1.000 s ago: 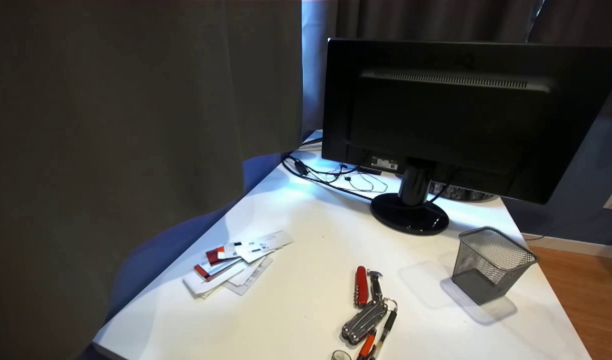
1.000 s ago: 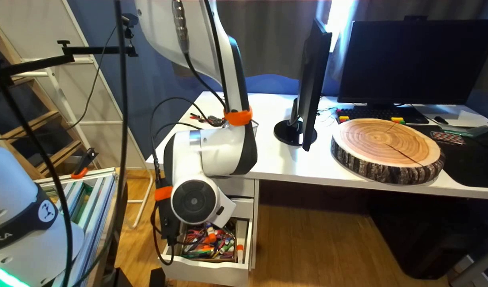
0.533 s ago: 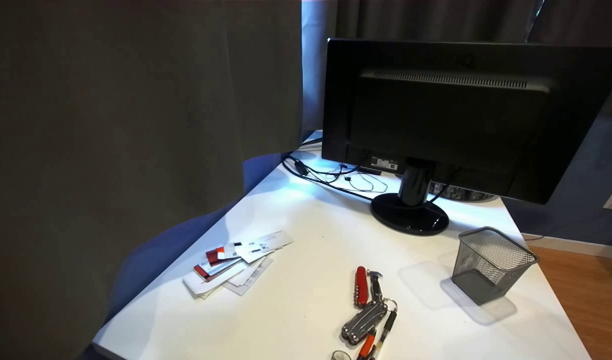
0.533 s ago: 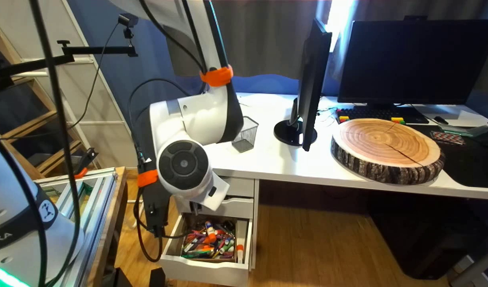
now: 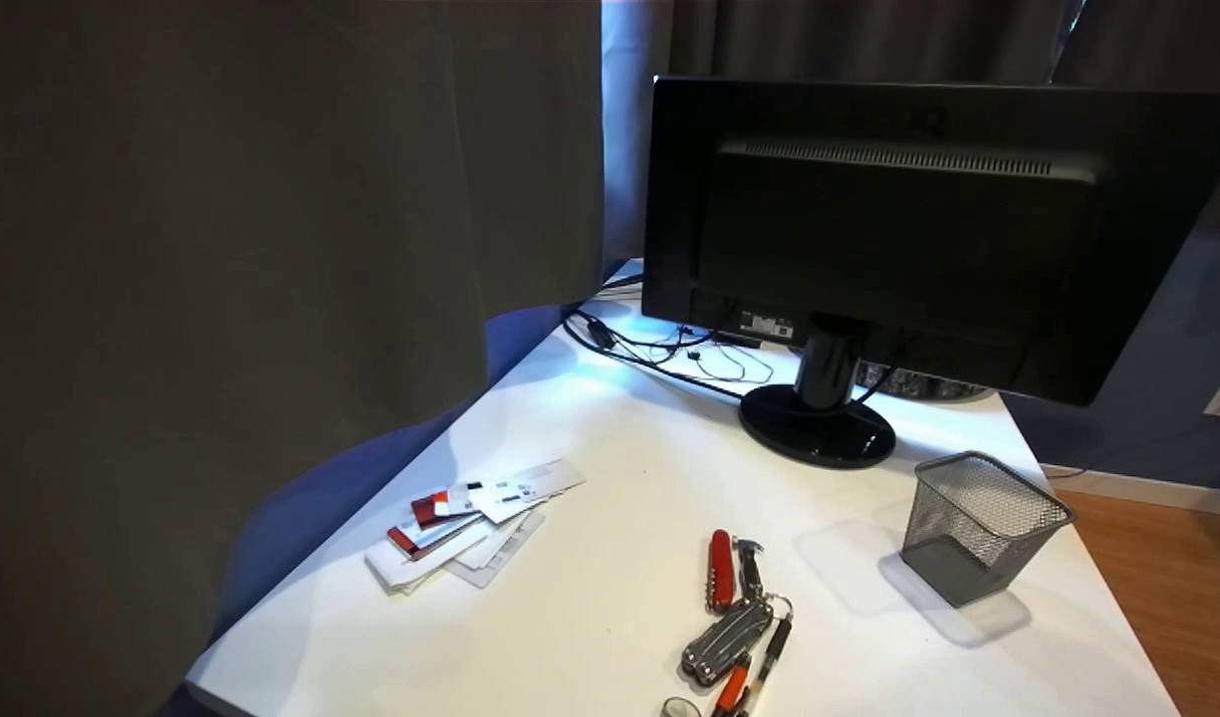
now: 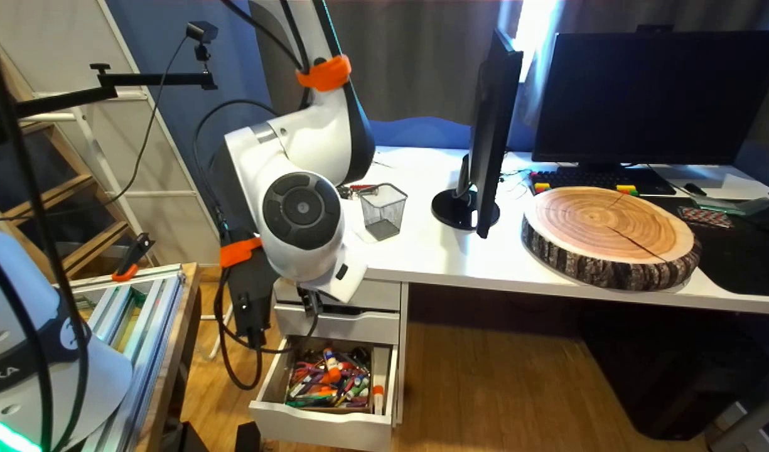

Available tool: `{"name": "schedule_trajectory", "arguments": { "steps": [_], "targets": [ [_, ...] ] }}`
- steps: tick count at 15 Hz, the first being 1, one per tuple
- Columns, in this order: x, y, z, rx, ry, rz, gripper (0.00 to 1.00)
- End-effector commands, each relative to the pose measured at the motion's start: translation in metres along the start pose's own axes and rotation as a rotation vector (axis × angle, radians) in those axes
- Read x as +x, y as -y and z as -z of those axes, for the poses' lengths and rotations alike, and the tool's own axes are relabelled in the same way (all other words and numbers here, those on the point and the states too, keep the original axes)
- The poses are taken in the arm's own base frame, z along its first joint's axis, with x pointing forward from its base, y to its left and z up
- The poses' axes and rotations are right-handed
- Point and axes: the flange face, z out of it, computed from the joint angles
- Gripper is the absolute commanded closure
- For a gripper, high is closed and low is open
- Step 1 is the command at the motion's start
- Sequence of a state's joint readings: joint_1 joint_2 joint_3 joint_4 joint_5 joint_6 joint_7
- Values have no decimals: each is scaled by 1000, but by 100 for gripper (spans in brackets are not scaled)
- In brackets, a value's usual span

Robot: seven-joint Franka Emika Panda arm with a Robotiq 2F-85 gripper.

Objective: Open the second top drawer, then put the green pencil in the second top drawer and close the drawer

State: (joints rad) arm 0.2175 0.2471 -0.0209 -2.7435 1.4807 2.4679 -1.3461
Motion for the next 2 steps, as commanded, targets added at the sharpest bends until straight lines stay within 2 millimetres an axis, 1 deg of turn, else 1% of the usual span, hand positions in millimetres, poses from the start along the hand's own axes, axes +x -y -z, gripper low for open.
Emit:
{"name": "schedule_trajectory", "arguments": {
  "steps": [1,2],
  "targets": [
    [1,1,1,-1,0,0,0],
    [1,1,1,-2,0,0,0]
  ]
}}
